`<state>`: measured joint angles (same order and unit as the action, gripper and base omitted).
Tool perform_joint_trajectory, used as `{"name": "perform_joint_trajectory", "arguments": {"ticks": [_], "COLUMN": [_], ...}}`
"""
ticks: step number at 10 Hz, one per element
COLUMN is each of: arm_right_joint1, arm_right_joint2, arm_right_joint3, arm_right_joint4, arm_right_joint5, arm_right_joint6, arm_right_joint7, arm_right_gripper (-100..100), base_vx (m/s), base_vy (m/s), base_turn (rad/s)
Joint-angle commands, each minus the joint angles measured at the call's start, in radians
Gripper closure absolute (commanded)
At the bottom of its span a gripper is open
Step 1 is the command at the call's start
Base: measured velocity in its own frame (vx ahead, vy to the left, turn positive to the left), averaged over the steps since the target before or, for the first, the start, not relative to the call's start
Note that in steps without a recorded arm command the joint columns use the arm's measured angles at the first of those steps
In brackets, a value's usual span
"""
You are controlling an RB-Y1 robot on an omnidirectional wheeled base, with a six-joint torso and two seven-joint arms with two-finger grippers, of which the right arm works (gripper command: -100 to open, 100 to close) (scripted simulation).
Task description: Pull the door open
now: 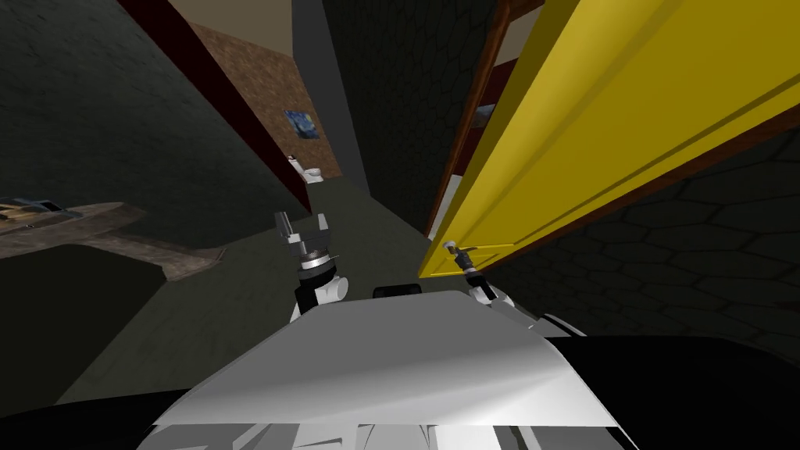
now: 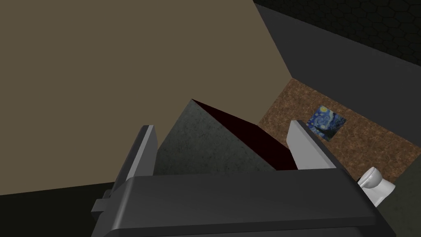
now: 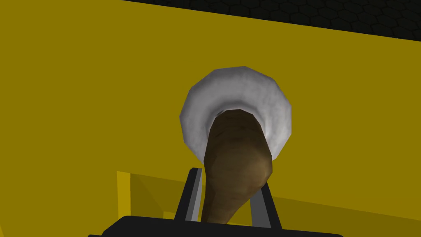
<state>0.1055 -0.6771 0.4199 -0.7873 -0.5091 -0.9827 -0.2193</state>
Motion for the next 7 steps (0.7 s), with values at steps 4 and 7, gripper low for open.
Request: {"name": "perform_joint_trajectory", "arguments": {"ticks": [4, 7], "arm_right_joint1": [0.024, 0.043], "arm_right_joint2": [-0.025, -0.043], "arm_right_joint3": [0.027, 0.052], "arm_right_joint4": [0.004, 0.012], "arm_right_joint5": [-0.013, -0.023], "arm_right_joint6": [-0.045, -0.087], "arm_right_joint7": [-0.014, -0.024], "arm_right_gripper": [100, 100], "base_vx": [-0.133, -0.158], "base_vy": [-0.041, -0.09], "base_turn": [0.105, 0.147]}}
